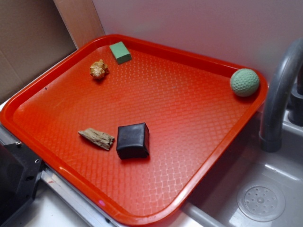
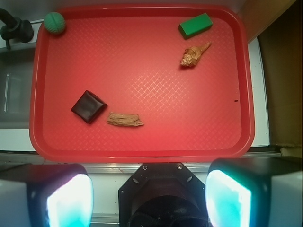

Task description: Grab the wood chip.

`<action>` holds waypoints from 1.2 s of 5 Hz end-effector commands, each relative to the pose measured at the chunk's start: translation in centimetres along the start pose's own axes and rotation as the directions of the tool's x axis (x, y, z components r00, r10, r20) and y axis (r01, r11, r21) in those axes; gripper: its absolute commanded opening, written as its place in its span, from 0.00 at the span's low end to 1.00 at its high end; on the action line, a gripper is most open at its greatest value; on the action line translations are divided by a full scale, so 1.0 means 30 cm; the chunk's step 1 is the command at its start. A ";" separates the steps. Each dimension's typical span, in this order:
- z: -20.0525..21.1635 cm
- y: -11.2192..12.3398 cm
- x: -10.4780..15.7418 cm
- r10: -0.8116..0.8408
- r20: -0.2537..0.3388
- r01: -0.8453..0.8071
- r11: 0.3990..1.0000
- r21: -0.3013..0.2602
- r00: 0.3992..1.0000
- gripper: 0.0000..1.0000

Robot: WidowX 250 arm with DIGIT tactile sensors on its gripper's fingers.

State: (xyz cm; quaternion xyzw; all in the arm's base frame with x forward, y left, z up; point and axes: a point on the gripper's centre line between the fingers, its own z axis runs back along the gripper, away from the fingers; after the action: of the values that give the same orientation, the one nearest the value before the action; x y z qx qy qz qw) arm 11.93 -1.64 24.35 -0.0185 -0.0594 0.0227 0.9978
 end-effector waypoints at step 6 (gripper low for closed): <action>-0.400 -0.135 0.007 -0.490 0.044 0.492 0.864 -0.106 0.871 1.00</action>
State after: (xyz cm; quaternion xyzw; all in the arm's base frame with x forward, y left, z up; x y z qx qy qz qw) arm 13.69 -5.83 12.23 -0.0604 -0.0655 -0.2395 0.9668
